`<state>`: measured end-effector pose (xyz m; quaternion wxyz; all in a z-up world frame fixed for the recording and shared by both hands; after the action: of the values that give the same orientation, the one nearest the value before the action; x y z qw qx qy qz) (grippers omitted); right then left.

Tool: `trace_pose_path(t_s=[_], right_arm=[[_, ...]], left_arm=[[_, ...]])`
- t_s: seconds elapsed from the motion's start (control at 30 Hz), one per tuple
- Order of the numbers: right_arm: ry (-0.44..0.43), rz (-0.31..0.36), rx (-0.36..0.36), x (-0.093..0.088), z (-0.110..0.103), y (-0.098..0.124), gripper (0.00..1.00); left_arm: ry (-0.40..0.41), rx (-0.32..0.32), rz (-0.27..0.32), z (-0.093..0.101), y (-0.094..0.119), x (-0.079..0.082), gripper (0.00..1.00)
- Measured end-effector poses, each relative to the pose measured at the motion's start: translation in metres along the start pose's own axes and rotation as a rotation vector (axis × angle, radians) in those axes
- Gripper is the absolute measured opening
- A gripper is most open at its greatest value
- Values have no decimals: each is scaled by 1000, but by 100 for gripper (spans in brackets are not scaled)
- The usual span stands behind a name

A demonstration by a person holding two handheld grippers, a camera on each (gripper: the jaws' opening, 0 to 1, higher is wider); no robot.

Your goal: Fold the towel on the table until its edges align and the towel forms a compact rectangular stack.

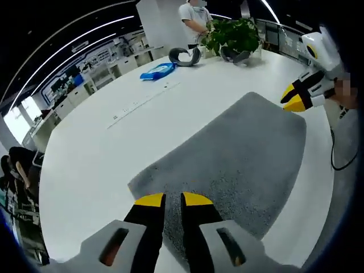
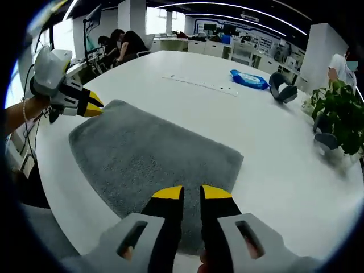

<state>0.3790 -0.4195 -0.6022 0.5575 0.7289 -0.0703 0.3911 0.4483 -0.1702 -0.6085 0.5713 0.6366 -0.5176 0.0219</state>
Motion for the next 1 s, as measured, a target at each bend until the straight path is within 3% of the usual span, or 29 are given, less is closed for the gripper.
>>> trace_pose_path(t_s=[0.17, 0.3, 0.5, 0.57, 0.7, 0.9, 1.0], right_arm=[[-60, -32, 0, -22, -9, 8, 1], [-72, -74, -5, -36, -11, 6, 0], [-77, -163, 16, -60, -11, -5, 0], [-74, -154, 21, -57, -11, -5, 0], [-86, -215, 58, -56, -11, -5, 0], [-135, -242, 120, -57, -8, -5, 0], [-99, -266, 132, -57, -10, -6, 0]], left_arm=[[19, -37, -62, 16, -1, -14, 7], [-4, -67, -113, 28, -3, -26, 1], [-29, -49, -77, 28, -3, -27, 1], [-44, -48, -58, 29, -3, -28, 1], [-83, -26, -44, 31, -1, -28, 1], [-97, 4, -61, 32, 0, -28, 0], [-92, -1, -70, 32, 0, -29, 0]])
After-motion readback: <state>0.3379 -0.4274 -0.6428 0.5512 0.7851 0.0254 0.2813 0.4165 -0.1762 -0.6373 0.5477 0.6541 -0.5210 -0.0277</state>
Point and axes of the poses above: the point that each gripper's makers call its tool centre point, and the gripper's own axes: y roughly backward along the fingers, z roughly to its right, x roughly out of its top, the point moved 2 cm from there along y, roughly backward along the fingers, and after that the axes turned 9 degrees about x, right-handed, at the moved point
